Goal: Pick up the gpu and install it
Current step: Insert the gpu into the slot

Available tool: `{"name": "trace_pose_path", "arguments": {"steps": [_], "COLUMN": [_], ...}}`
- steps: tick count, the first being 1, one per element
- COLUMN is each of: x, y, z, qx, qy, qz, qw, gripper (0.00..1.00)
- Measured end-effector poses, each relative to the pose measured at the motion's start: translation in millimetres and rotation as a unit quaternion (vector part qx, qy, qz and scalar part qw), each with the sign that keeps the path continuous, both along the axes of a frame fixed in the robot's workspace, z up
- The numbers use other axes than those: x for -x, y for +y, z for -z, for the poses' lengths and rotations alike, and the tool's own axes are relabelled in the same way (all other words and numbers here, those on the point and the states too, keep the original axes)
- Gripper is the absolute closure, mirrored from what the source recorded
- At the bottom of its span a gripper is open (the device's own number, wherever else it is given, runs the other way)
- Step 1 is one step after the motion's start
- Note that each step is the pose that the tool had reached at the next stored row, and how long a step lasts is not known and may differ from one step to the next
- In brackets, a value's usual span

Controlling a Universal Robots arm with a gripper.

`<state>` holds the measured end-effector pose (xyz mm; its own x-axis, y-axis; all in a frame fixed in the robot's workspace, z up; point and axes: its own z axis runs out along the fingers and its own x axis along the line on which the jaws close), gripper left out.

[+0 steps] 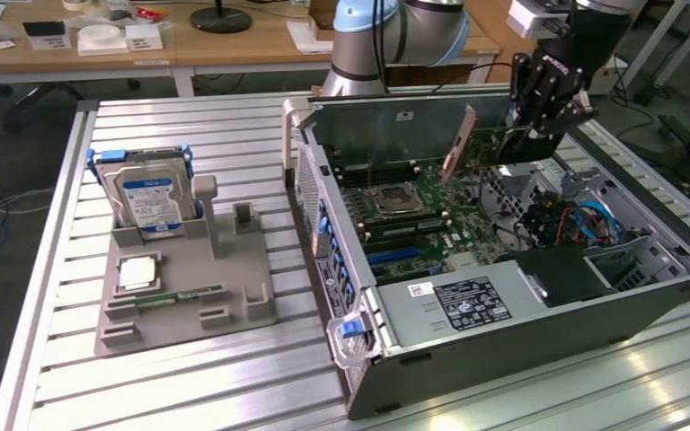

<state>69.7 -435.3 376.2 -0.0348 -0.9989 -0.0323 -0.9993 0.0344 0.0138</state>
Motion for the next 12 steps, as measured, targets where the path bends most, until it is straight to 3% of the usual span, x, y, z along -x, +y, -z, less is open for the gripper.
{"name": "trace_pose_path", "arguments": {"steps": [12], "x": [21.7], "y": [0.0], "z": [0.2], "qx": [0.0001], "qy": [-0.0001], "qz": [0.0], "qw": [1.0], "gripper": [0.73]}}
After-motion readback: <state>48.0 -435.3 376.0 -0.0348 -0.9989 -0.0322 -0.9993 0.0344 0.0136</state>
